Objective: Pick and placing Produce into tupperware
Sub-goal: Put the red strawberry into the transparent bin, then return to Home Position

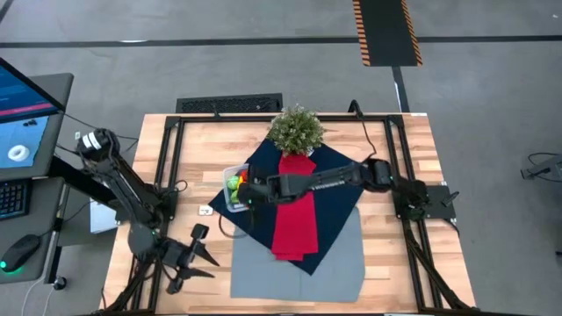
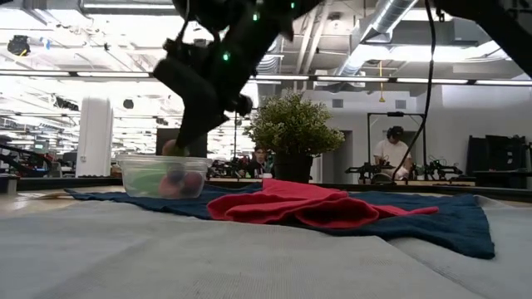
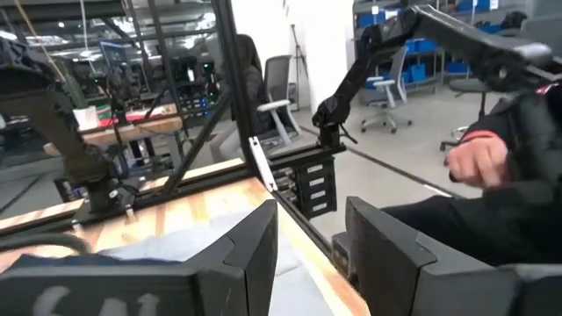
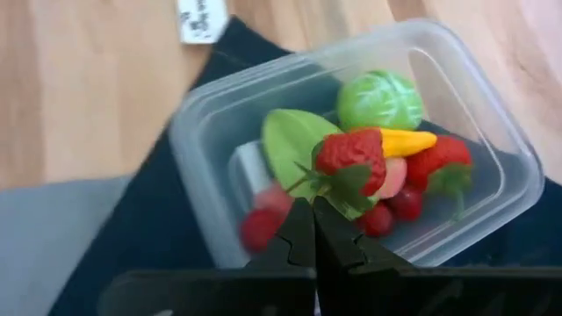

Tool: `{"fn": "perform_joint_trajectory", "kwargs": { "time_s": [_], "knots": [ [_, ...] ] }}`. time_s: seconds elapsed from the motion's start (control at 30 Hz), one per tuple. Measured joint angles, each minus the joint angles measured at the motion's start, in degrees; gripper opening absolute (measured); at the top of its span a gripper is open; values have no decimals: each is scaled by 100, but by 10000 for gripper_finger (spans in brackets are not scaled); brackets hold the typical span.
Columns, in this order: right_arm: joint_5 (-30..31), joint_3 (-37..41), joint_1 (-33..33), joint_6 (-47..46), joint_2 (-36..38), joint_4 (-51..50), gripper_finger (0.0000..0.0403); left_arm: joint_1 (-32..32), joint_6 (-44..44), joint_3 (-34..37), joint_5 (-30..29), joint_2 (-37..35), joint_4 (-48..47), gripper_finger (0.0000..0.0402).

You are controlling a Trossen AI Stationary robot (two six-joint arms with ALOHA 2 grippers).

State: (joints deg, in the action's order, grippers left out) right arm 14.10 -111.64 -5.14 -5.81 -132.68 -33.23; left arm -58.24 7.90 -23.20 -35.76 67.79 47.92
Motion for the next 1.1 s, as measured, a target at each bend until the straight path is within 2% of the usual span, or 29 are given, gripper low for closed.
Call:
{"fn": "perform_joint_trajectory", "kwargs": {
  "time_s": [0.07,0.23,0.5,0.7,0.8,0.87,0.93,1.0,1.03,1.1],
  "knots": [
    [-186,112,165,-2,5,184,9,4,-2,153,57,-234,-15,127],
    [-191,397,235,145,-9,634,13,2,-99,417,102,-655,-43,127],
    [-156,368,255,138,7,504,118,9,-195,612,49,-848,-40,127],
    [-187,368,303,201,14,550,169,17,-46,618,38,-848,3,127],
    [-289,377,223,432,203,616,184,15,61,617,-491,-873,119,127],
    [-386,377,107,552,488,629,191,17,87,617,-1290,-872,50,127],
    [-596,367,-7,667,797,669,196,19,-427,618,-2134,-865,-83,127],
    [-921,366,-101,751,1126,634,200,22,-698,618,-2726,-867,-105,127],
    [-1093,366,-139,807,1296,607,200,16,-706,617,-2824,-870,-175,127],
    [-1378,440,-240,923,1669,558,200,15,-472,618,-2492,-863,-348,127]
  ]
}}
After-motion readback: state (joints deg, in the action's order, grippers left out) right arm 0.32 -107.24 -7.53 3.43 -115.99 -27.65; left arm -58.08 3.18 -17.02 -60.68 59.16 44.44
